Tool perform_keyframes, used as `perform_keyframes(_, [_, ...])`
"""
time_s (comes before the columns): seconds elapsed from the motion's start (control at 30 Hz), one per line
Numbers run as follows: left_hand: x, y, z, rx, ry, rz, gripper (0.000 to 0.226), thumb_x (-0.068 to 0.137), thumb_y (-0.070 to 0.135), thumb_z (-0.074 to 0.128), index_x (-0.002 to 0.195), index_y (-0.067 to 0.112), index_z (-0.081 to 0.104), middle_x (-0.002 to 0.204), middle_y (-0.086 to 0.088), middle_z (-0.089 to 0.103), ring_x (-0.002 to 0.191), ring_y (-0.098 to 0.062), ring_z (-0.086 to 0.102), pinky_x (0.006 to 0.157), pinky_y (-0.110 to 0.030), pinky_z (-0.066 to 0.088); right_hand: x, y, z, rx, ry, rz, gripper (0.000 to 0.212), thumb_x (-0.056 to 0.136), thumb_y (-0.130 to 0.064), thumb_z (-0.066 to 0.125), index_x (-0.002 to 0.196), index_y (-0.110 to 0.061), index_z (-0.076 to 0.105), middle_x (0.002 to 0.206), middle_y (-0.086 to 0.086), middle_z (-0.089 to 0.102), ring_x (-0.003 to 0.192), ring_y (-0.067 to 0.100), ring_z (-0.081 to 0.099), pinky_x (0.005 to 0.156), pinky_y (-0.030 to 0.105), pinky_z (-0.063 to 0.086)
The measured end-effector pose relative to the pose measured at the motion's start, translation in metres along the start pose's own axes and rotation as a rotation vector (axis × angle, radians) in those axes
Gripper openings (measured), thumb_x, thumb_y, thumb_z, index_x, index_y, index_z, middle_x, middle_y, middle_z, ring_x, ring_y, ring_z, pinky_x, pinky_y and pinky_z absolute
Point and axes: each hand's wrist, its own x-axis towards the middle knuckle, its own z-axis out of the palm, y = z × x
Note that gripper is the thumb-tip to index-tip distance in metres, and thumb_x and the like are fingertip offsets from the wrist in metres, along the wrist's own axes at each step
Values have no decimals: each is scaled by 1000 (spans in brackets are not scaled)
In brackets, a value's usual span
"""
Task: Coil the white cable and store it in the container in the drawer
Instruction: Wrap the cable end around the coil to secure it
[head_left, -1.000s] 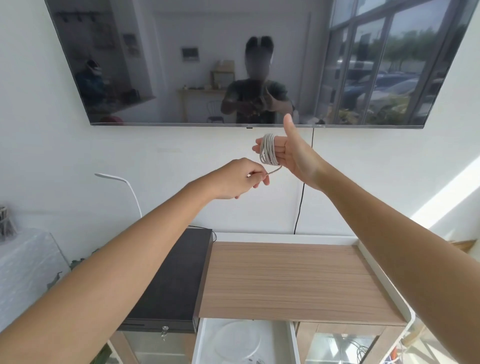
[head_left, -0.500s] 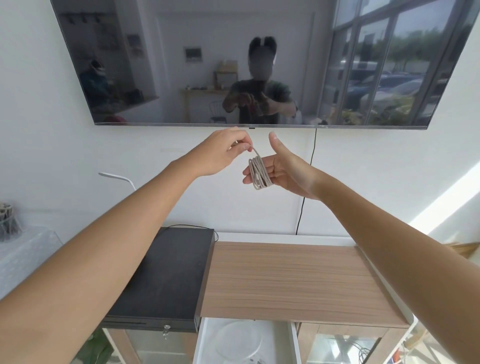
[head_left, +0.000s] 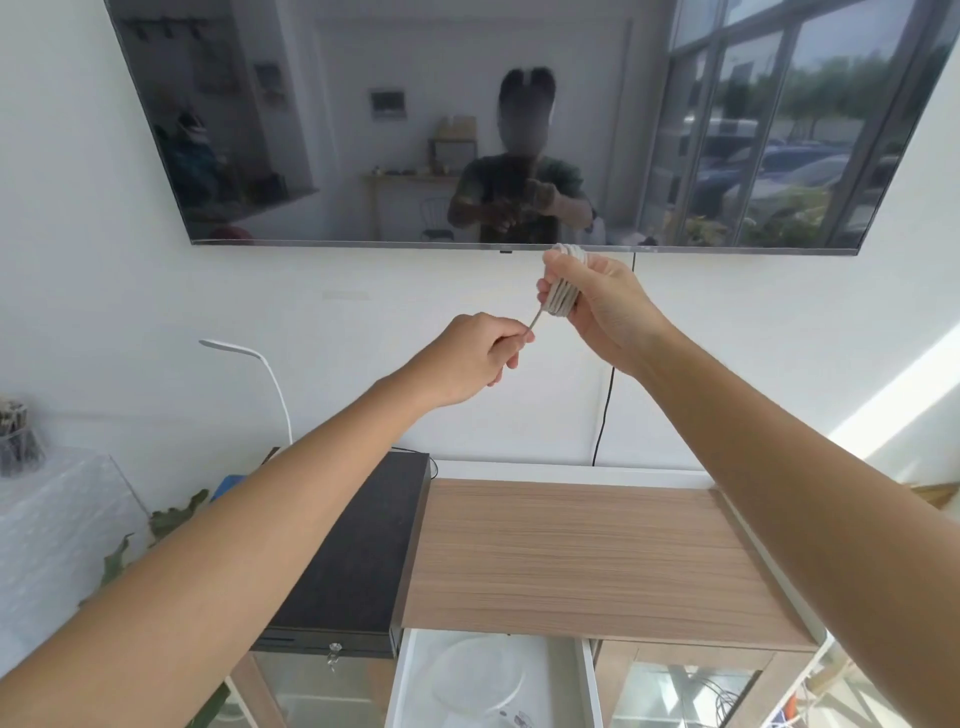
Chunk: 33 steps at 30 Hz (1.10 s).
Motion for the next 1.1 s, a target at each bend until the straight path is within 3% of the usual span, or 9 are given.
perform_keyframes(0.07, [-7,1,2,54,68,66,26,104,16,46,106,11,71,82,8,69,60,-3,61,62,-21,47,-1,1,-8,27,23,5,23,103,-22,60,83,-10,59,78,6,56,75,15,56,80,29,47])
perform_keyframes(0.17, [-13,6,4,119,211,203,27,103,11,50,119,10,72,94,4,74,68,-4,67,68,-9,46,-4,3,-14,103,27,15,35,103,-31,58,75,-12,57,71,4,55,68,15,53,77,30,47])
perform_keyframes(0.3, [-15,16,9,79,305,256,19,101,21,57,111,14,71,84,8,74,65,4,63,68,-12,49,-4,2,-10,344,96,62,29,100,-32,63,80,-11,59,64,0,55,63,13,57,77,29,49])
perform_keyframes(0.4, [-15,19,13,43,290,260,19,99,28,60,111,19,71,89,5,73,68,-5,62,70,-16,50,-2,2,-8,459,85,34,25,103,-27,58,85,-10,60,72,1,58,71,14,62,81,28,52])
perform_keyframes(0.57, [-13,21,13,-48,284,262,15,95,27,66,105,18,74,88,4,70,77,-1,60,73,-15,49,-4,10,-5,264,3,16,22,108,-22,49,112,-7,65,104,5,75,107,17,71,98,29,53])
perform_keyframes(0.73, [-4,26,8,41,404,338,12,90,21,73,93,9,74,92,1,58,92,-18,56,83,-27,44,-15,16,5,78,-219,60,31,109,-20,44,95,-2,64,87,4,62,81,13,63,78,26,51])
perform_keyframes(0.87, [-4,26,6,59,505,285,12,87,25,75,87,14,74,106,5,51,109,-22,49,98,-41,38,-16,13,3,136,-222,107,24,107,-18,48,105,0,63,87,6,61,89,17,64,81,30,47])
perform_keyframes(0.97, [-5,29,6,-127,447,242,11,90,22,72,84,13,70,113,7,51,118,-21,50,104,-41,39,-17,12,2,241,-225,150,17,105,-14,48,102,-4,62,88,3,64,88,16,68,82,29,50])
perform_keyframes(1.1, [-7,33,6,-282,370,234,13,92,18,70,82,16,62,115,1,57,108,-13,58,96,-31,47,-17,13,7,244,-224,165,20,99,-10,43,89,-6,60,83,3,63,83,14,67,82,30,50])
